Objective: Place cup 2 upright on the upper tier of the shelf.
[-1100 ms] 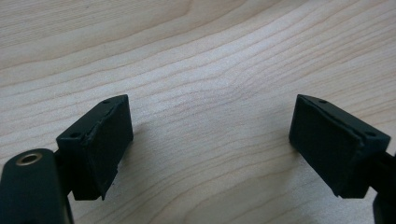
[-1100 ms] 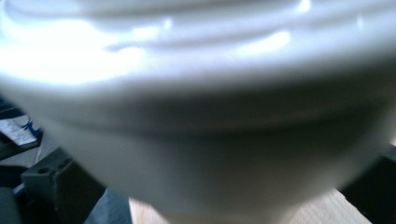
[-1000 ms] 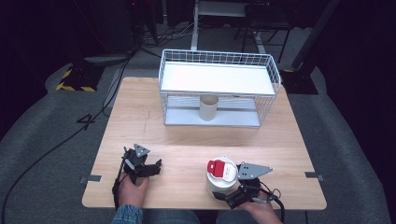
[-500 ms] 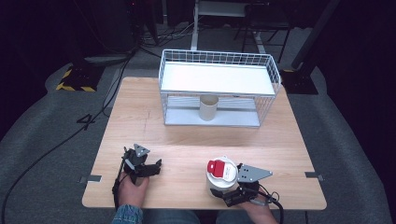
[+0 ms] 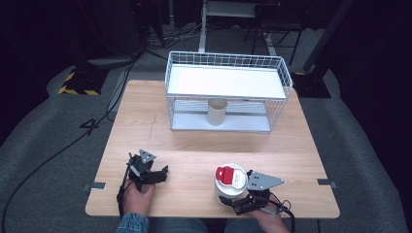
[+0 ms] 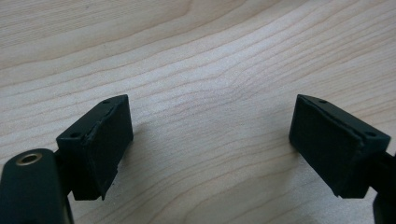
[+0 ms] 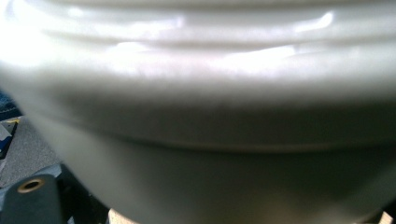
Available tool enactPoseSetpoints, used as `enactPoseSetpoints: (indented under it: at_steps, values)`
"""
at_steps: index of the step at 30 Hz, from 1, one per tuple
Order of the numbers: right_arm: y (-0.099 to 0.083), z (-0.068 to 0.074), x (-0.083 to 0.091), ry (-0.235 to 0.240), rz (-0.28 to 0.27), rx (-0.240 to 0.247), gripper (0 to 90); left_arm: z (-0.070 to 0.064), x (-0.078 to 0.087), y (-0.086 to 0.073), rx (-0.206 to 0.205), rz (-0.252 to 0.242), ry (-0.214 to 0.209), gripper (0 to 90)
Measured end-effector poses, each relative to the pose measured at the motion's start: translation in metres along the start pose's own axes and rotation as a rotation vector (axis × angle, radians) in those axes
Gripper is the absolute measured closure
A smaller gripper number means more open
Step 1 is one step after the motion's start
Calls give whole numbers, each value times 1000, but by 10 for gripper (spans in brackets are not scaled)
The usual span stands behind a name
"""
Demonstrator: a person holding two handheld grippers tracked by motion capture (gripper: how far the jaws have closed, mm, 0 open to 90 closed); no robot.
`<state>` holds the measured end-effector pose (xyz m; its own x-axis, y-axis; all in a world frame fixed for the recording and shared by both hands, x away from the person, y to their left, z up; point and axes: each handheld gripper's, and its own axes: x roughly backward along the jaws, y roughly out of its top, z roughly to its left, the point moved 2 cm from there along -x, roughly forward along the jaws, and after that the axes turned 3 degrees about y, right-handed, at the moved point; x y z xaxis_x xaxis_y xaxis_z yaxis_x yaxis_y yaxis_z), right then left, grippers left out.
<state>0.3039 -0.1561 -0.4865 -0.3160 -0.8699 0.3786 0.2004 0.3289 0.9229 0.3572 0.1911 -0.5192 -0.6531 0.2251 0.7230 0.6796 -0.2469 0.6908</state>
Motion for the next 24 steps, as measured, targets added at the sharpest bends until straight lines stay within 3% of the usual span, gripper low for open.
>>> enactPoseSetpoints:
  at_steps: [10, 24]
  values:
    - [4, 2, 2, 7, -11, 16, 123, 0, 0, 0, 0, 0, 0, 141]
    - [31, -5, 11, -1, -36, 14, 124, 0, 0, 0, 0, 0, 0, 141]
